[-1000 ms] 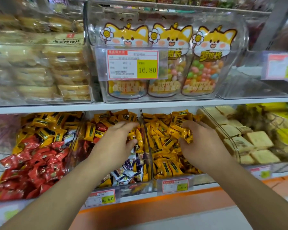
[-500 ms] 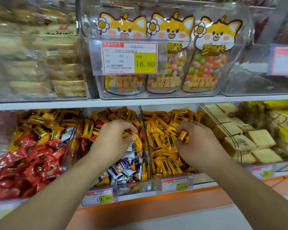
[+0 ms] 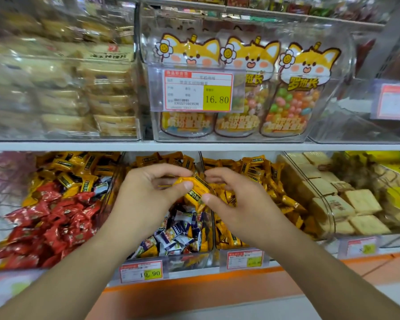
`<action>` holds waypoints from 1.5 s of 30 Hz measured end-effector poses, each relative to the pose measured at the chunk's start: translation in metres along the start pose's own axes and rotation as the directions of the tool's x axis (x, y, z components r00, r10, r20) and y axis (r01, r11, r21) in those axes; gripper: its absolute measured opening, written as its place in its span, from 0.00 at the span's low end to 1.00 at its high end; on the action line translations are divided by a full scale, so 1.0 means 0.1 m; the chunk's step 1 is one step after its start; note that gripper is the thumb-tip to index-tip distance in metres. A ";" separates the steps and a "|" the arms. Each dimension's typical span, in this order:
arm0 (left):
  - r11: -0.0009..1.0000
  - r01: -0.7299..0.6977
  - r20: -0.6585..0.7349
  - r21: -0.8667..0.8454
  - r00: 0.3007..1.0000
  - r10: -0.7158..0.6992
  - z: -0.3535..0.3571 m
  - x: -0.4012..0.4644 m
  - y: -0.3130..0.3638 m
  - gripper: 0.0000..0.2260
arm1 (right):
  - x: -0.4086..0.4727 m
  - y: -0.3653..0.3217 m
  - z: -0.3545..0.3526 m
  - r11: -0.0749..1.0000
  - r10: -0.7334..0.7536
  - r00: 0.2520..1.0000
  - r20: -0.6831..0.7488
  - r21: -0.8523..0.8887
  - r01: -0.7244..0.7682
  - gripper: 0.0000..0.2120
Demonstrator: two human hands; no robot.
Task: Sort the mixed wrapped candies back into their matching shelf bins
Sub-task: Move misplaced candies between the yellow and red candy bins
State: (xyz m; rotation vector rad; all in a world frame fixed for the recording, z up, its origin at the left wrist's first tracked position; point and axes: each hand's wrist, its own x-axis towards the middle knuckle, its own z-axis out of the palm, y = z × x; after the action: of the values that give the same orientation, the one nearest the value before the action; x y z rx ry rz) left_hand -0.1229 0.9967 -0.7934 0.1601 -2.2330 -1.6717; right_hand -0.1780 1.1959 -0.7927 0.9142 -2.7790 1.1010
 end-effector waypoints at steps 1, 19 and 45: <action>1.000 0.005 0.020 -0.020 1.000 -0.005 0.02 -0.04 0.01 0.08 | 0.00 -0.02 0.03 1.000 0.000 1.000 0.016 0.023 -0.001 0.16; 0.970 0.148 0.039 -0.193 0.989 -0.143 0.15 -0.06 0.00 0.07 | -0.05 -0.02 0.01 0.966 -0.160 0.987 -0.016 -0.210 0.153 0.16; 0.688 -0.048 0.125 0.724 0.990 -0.062 0.11 0.36 -0.50 0.15 | -0.04 0.35 -0.14 0.944 0.147 0.979 -0.144 -0.276 -0.182 0.13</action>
State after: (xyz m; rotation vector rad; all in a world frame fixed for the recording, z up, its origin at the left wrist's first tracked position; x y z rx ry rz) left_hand -0.1662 0.9807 -0.8356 0.2447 -2.8897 -0.6995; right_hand -0.1958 1.2271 -0.8050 0.5731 -2.8498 0.7075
